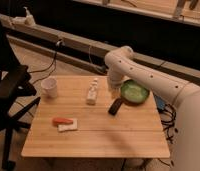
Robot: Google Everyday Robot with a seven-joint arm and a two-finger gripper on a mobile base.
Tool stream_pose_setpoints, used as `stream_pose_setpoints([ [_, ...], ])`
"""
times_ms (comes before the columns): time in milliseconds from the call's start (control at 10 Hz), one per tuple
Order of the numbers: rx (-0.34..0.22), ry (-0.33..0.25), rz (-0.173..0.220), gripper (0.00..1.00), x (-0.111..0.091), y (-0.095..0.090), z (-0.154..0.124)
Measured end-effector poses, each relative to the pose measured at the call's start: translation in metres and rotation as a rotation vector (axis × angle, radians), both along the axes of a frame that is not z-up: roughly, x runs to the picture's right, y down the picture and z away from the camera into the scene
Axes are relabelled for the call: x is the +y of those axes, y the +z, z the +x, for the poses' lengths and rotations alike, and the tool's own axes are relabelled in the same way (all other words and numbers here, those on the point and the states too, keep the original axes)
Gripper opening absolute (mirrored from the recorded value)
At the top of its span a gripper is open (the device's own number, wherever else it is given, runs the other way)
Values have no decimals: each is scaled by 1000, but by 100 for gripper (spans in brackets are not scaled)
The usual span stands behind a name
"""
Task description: Move the arm in a circular motion
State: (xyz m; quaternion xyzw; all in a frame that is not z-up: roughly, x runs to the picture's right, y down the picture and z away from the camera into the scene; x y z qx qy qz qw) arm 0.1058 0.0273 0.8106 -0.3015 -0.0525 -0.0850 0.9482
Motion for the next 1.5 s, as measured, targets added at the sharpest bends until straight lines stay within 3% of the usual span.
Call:
stream_pose_setpoints([
  [300, 9, 8, -5, 25, 3, 0, -11],
  [500, 34, 26, -33, 5, 25, -6, -4],
  [600, 52, 48, -41, 1, 41, -14, 6],
  [800, 109, 118, -43, 0, 71, -38, 37],
  [1000, 172, 188, -37, 0, 82, -54, 75],
  [1300, 274, 294, -11, 0, 72, -70, 143],
  [1500, 304, 335, 27, 3, 47, -74, 182],
])
